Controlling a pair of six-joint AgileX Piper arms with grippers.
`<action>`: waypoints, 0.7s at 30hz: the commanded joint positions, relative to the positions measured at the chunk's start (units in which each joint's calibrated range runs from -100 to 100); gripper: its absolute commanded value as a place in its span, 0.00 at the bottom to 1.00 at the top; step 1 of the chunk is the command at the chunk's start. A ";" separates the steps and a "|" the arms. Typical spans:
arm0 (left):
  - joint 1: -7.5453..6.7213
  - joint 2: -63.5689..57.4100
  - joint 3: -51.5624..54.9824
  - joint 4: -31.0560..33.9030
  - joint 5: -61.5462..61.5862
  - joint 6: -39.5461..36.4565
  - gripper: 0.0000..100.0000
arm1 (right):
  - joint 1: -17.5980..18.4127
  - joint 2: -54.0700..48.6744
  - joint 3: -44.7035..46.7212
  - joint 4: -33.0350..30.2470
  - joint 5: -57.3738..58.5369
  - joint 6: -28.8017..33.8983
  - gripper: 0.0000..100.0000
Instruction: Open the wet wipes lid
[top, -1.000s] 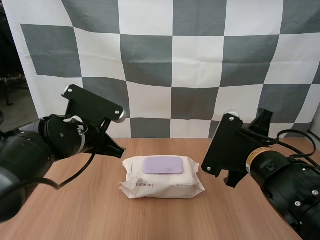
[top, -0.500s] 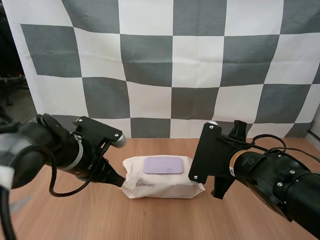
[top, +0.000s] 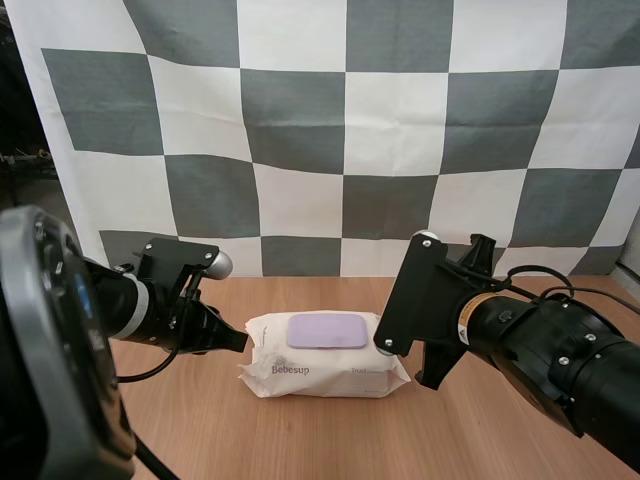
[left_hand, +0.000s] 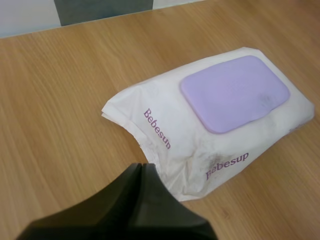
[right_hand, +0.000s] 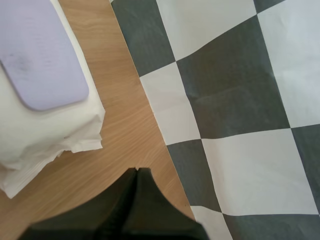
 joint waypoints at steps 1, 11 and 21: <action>0.01 1.09 0.11 -0.98 2.12 8.08 0.23 | 0.03 -0.03 0.01 0.03 -0.47 -0.08 0.00; 0.01 5.44 2.70 0.69 5.05 9.11 0.71 | 0.03 -0.03 0.01 2.00 -7.16 -0.08 0.02; -0.17 12.55 4.30 -3.59 4.18 14.12 0.71 | 2.15 -0.03 0.01 5.52 -9.67 -0.55 0.34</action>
